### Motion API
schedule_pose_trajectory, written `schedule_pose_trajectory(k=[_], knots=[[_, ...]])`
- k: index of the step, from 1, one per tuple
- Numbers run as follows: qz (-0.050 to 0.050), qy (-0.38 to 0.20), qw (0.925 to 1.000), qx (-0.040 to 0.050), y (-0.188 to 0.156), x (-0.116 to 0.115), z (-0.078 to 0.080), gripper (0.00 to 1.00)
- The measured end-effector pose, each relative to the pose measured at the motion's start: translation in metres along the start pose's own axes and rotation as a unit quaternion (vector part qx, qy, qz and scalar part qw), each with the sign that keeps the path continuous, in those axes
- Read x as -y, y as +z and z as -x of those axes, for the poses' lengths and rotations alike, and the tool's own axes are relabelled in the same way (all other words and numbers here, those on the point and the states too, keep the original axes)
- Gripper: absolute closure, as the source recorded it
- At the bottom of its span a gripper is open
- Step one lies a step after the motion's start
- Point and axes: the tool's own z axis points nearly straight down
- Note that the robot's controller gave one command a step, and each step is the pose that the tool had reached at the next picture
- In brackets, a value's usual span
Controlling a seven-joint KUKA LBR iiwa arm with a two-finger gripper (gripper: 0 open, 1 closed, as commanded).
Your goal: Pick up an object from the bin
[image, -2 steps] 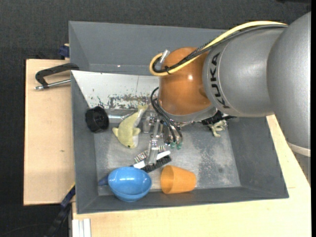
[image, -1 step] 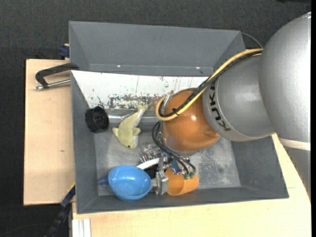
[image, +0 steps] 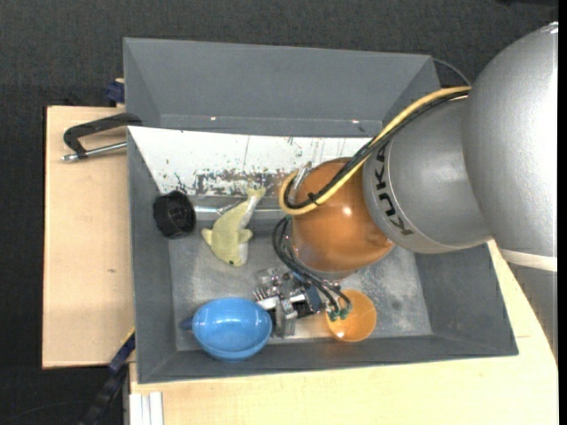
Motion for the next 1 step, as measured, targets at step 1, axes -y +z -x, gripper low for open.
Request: schedule_pose_trajectory(k=[1], knots=[[-0.001, -0.045, 0.9990, 0.0069, -0.2284, -0.0068, 0.0275, 1.00]])
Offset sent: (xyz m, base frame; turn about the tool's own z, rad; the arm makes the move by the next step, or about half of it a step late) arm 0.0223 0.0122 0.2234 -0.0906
